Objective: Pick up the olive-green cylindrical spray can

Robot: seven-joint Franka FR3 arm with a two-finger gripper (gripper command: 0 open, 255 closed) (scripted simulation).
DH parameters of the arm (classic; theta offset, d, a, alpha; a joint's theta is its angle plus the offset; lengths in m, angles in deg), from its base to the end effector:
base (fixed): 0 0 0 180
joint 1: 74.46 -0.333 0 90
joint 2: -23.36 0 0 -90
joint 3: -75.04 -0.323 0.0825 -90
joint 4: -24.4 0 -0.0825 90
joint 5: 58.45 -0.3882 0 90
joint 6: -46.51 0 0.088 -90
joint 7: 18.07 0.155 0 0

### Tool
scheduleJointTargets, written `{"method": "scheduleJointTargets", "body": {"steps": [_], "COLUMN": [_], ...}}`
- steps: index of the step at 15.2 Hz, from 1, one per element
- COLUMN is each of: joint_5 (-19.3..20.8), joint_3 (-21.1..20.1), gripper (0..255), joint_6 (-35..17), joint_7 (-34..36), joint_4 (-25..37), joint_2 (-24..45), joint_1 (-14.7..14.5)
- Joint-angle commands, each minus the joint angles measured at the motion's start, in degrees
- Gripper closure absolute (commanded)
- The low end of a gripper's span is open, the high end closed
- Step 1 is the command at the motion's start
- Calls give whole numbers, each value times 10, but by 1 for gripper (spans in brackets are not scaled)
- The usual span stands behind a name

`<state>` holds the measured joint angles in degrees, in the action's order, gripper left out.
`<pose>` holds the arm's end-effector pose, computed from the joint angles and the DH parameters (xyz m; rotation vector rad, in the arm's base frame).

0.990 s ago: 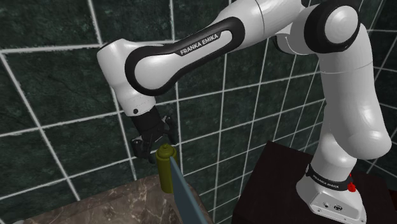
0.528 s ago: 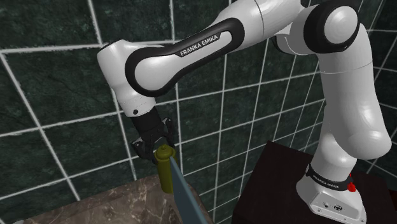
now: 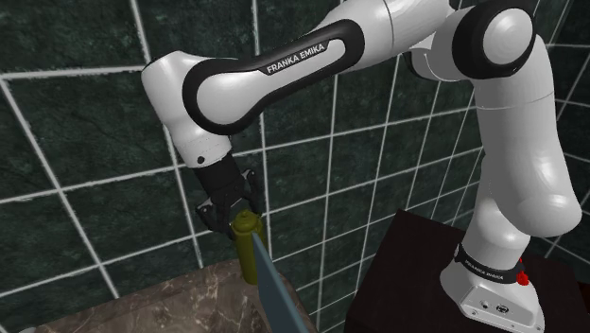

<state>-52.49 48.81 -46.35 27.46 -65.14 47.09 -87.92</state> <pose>0.5055 0.3642 0.3634 2.9565 -0.1267 -0.4249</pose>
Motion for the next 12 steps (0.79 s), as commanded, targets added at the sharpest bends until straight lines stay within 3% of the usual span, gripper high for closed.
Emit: {"method": "scheduleJointTargets", "body": {"steps": [1,12], "joint_5": [0,-4], "joint_3": [2,-2], "gripper": [255,255], "joint_6": [12,79], "joint_7": [0,0], "joint_4": [13,73], "joint_2": [-6,-14], "joint_1": [3,0]}}
